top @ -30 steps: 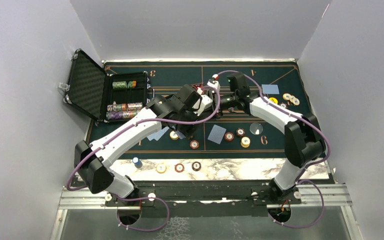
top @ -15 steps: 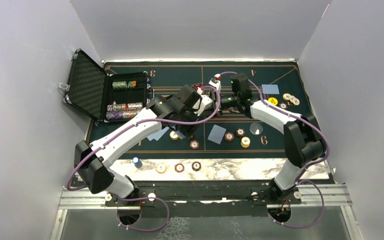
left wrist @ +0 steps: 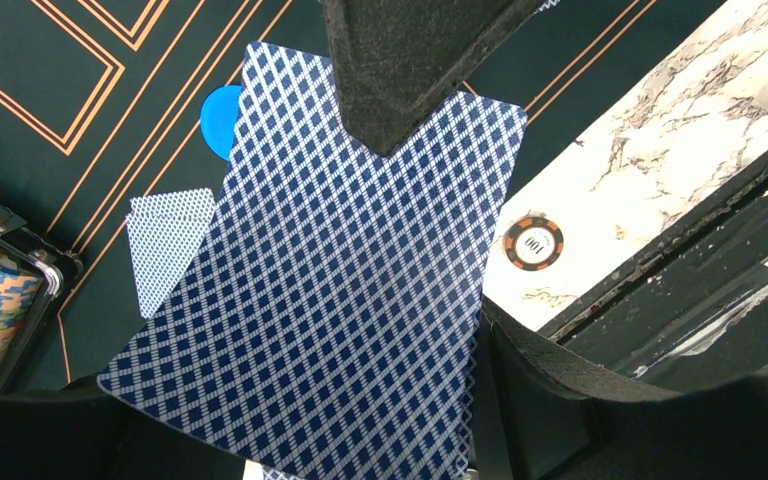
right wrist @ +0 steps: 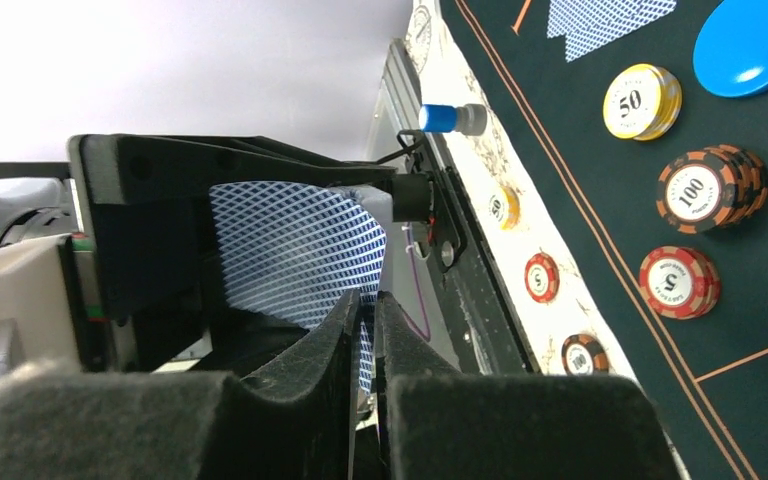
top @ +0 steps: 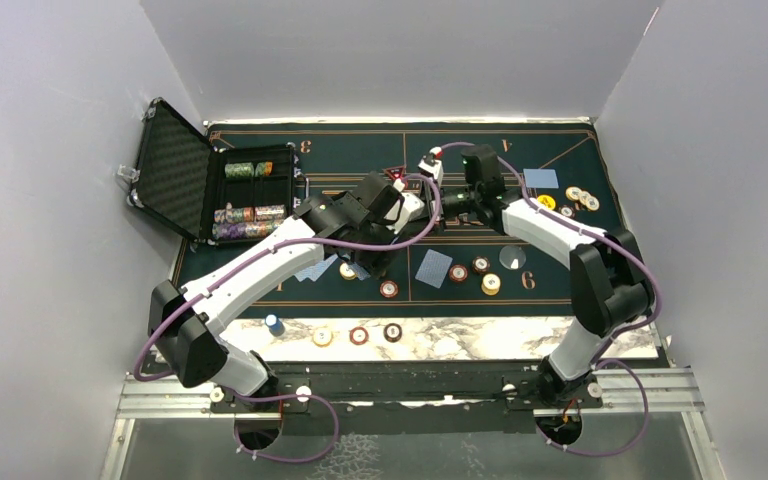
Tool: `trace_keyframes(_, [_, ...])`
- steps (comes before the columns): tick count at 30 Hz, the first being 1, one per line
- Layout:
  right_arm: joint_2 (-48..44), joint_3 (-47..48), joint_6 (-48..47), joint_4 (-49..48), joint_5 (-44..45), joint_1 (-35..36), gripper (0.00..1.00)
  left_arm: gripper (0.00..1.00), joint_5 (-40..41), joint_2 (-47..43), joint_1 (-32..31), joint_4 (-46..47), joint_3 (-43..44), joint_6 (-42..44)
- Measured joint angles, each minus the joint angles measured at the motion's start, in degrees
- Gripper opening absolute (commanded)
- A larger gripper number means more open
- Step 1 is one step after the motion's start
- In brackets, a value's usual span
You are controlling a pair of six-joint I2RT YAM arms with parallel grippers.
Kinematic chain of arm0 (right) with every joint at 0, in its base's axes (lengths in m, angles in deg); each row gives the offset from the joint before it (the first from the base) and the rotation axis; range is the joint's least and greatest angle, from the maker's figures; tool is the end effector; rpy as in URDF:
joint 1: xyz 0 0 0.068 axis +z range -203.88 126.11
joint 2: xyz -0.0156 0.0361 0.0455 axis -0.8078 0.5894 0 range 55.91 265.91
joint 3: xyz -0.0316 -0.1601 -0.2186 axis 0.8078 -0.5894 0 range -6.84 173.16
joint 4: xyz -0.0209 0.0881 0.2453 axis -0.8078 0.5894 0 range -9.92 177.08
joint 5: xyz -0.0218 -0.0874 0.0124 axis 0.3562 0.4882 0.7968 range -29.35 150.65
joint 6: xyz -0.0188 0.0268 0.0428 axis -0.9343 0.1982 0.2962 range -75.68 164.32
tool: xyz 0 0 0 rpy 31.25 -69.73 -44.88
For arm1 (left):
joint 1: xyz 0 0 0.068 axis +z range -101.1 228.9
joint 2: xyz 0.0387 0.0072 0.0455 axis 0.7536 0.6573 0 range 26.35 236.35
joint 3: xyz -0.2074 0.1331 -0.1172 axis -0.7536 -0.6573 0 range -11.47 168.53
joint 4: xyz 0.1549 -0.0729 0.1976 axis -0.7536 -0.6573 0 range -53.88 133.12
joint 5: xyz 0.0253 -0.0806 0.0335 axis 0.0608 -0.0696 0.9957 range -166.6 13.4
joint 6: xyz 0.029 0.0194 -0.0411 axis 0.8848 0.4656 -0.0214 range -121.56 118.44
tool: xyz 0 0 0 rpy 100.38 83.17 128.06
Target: Distribute texas hold em gaming equipment
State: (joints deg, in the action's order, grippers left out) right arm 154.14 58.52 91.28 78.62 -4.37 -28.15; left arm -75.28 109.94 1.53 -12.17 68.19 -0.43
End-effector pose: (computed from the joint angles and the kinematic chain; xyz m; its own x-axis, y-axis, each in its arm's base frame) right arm 0.3212 0.1906 0.2458 -0.9638 -0.1218 -0.2370 -0.2574 0.1958 0.9463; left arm 0.2005 -0.2166 0.3249 -0.5674 0.6455 -0.5113 0.7389 0.6731 0.0299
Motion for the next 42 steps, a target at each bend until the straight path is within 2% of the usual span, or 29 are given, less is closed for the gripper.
trace_keyframes(7, [-1.5,1.2,-1.1,2.9,-0.1,-1.4,0.01,0.0,0.0,0.0,0.0,0.4,-0.3,0.0])
trace_keyframes(18, [-4.8,1.1,0.5,4.0,-2.0,-5.6,0.01,0.0,0.1,0.0,0.0,0.8,-1.2,-0.1])
trace_keyframes(25, [-9.2,-0.1,-0.3,4.9,-3.3,-13.6,0.01,0.0,0.4,-0.6,0.0,1.0,-2.3,-0.9])
trace_keyframes(28, [-10.0,-0.1,-4.6,8.7,-1.7,-19.0,0.01,0.0,0.7,-1.0,0.0,0.9,-2.3,-1.2])
trace_keyframes(32, [-8.5,3.1,-14.3,17.6,6.9,-25.6,0.01,0.0,1.1,-1.0,0.0,0.5,-2.2,-2.1])
trace_keyframes(35, [-5.1,6.2,-19.9,18.4,11.0,-29.4,0.01,0.0,1.1,-1.0,0.0,-0.3,-1.7,-3.1])
trace_keyframes(42, [6.3,18.9,-35.5,27.7,20.6,-35.9,0.01,0.0,1.0,-1.2,0.0,-0.6,-1.7,-4.3])
